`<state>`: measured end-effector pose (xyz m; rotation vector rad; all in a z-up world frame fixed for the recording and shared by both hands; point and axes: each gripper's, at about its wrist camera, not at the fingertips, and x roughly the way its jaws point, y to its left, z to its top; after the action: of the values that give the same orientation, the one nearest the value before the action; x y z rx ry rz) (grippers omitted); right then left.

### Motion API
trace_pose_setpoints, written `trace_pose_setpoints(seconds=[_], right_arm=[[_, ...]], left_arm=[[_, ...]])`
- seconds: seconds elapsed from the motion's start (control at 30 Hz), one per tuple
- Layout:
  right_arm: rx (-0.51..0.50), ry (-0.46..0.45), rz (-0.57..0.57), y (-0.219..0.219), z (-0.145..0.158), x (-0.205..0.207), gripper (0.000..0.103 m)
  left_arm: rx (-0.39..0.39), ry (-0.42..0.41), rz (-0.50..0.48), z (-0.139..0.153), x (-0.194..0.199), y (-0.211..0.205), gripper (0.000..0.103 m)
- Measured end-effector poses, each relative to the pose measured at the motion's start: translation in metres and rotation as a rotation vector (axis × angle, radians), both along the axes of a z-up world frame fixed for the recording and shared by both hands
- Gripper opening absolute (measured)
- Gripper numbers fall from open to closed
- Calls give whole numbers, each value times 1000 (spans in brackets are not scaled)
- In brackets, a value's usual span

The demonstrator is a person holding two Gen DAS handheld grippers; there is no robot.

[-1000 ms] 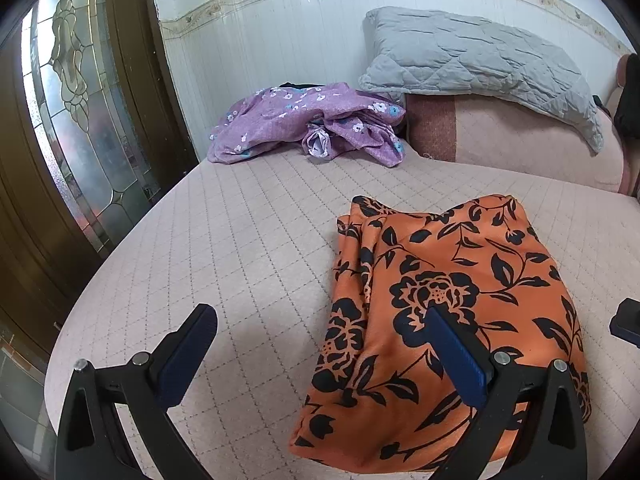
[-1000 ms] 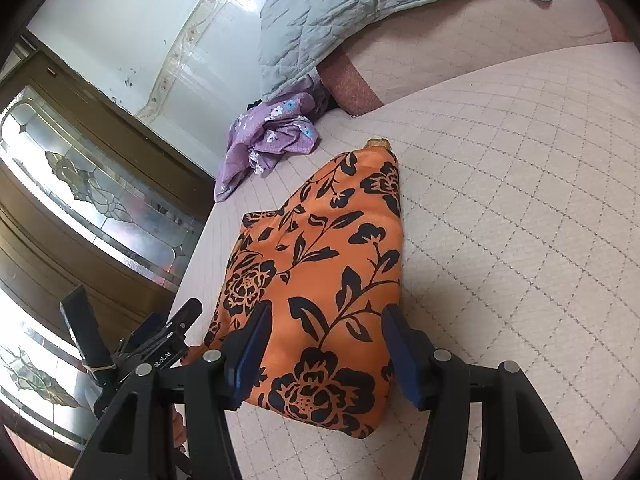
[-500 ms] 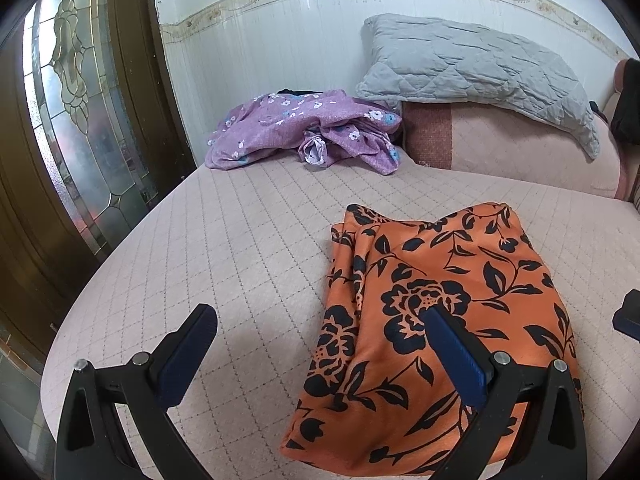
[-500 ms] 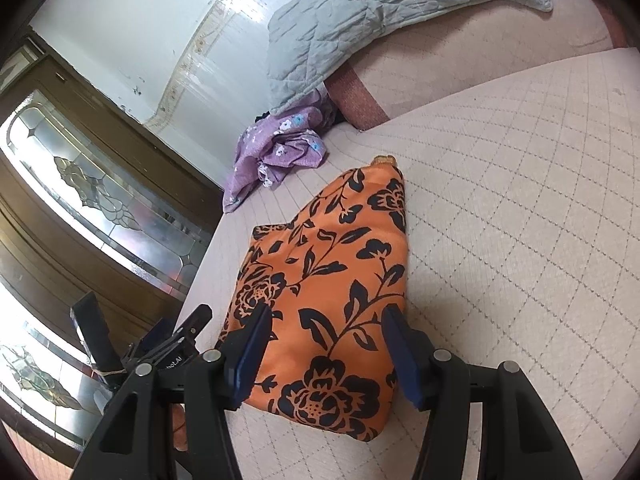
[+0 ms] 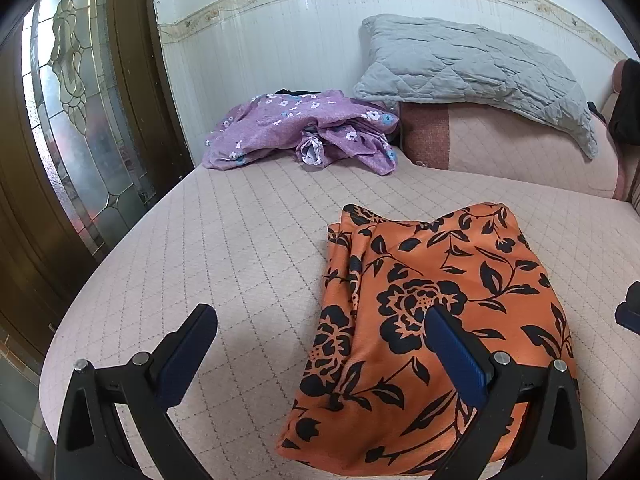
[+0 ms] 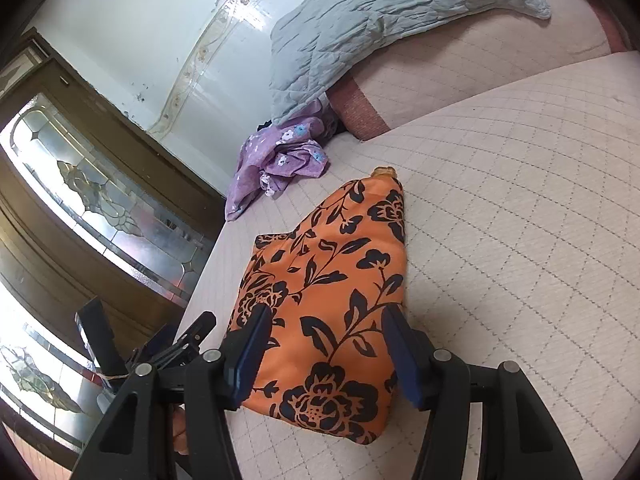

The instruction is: Fold small clothes

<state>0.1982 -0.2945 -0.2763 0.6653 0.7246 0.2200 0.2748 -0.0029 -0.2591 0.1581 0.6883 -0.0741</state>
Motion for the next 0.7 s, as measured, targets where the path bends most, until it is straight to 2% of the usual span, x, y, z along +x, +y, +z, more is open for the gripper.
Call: trace_pose_setpoints(seconds=[0.7], right_arm=[[5,0,7,1,-1,1,61]], left_arm=[[3,3,-3,-1,0,-1,103]])
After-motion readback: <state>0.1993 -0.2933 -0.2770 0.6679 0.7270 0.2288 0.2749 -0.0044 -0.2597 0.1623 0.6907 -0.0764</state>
